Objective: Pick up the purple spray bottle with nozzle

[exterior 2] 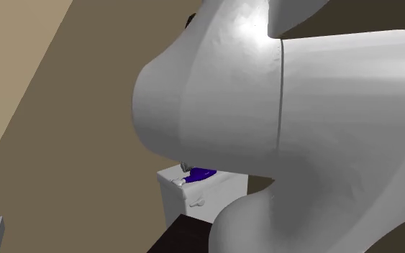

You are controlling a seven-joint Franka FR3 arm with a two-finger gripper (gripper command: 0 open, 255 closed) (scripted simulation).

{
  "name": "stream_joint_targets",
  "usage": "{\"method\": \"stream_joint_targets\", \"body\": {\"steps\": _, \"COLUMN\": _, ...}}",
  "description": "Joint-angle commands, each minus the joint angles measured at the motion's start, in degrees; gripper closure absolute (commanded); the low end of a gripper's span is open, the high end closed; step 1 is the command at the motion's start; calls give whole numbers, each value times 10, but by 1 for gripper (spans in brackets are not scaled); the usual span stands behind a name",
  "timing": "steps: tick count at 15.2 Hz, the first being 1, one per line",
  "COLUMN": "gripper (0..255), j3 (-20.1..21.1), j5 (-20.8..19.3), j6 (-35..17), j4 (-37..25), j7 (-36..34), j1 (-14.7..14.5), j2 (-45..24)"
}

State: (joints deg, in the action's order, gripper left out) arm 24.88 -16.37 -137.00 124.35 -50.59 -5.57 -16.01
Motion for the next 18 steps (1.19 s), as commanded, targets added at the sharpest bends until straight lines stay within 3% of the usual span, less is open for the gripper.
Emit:
{"method": "stream_joint_targets", "body": {"steps": 1, "gripper": 0, "j3": -9, "j5": -26, "j6": -6, "j4": -36, "j7": -30, "j1": -18, "j2": -50}}
{"method": "stream_joint_targets", "body": {"steps": 6, "gripper": 0, "j3": -36, "j5": -65, "j6": -10, "j4": -136, "j7": -78, "j1": -65, "j2": -164}}
{"method": "stream_joint_targets", "body": {"steps": 12, "gripper": 0, "j3": -63, "j5": -83, "j6": 4, "j4": -284, "j7": -106, "j1": -118, "j2": -301}}
{"method": "stream_joint_targets", "body": {"steps": 18, "gripper": 0, "j3": -73, "j5": -92, "j6": -15, "j4": -297, "j7": -112, "j1": -126, "j2": -333}}
